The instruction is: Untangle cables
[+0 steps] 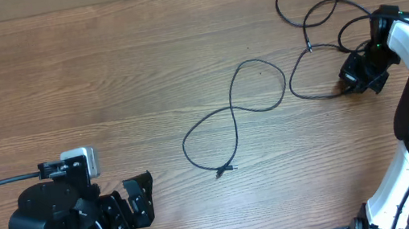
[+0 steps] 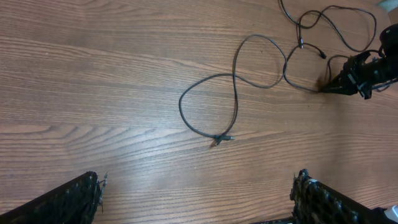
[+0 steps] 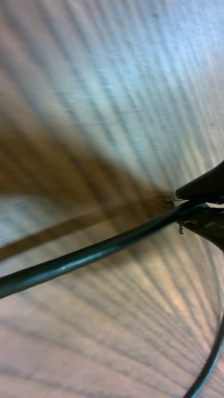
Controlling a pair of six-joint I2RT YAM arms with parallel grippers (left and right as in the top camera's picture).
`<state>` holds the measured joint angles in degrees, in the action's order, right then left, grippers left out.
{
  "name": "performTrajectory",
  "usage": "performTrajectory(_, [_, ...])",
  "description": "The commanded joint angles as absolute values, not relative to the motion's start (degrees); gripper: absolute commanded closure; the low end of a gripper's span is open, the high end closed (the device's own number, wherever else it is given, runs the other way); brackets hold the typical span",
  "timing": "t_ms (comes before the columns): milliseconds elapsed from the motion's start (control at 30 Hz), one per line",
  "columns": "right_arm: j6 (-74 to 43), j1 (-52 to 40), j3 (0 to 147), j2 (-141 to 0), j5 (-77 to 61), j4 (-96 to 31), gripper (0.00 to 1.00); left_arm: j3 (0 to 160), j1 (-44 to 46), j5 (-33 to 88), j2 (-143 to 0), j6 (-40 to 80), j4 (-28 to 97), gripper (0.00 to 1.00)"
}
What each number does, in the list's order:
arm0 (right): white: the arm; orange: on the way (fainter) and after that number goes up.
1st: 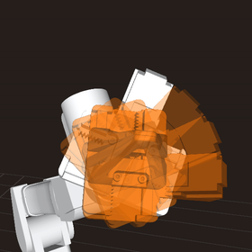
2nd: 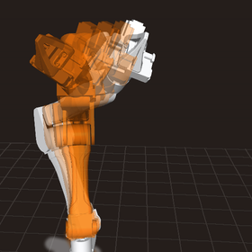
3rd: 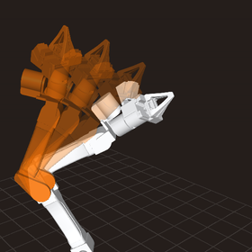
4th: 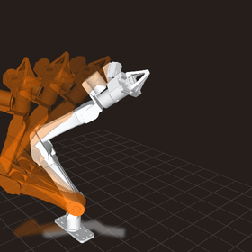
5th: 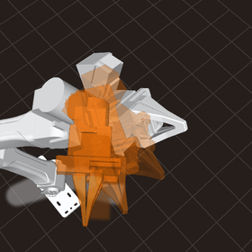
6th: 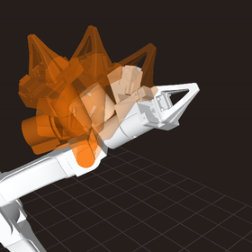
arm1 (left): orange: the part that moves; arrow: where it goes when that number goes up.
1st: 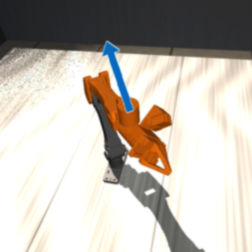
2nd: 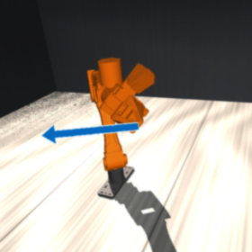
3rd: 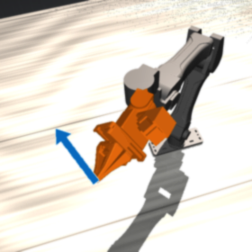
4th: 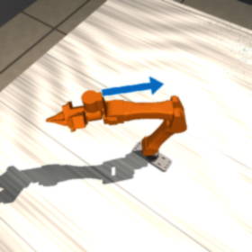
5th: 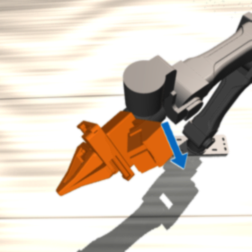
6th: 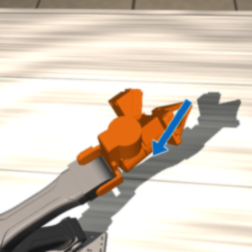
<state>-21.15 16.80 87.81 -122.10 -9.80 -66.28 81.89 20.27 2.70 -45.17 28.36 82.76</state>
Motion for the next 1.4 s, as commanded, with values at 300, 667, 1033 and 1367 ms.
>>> performTrajectory(300, [-20.58,15.79,90.78,-121.34,-19.20,-70.81,0.96,82.00,20.64,1.91,-45.28,27.88,82.70,0.00])
performTrajectory(667, [-20.51,14.17,90.98,-121.19,-20.47,-69.43,0.75,82.00,20.64,1.91,-45.28,27.88,82.70,0.00])
performTrajectory(1033, [-19.16,15.40,104.62,-121.16,-16.51,-81.41,0.22,82.00,20.67,1.91,-45.28,27.88,82.70,0.00])
performTrajectory(1367, [-17.21,10.94,111.31,-115.81,-15.03,-91.07,0.19,82.00,20.64,1.91,-45.28,27.88,82.70,0.00])
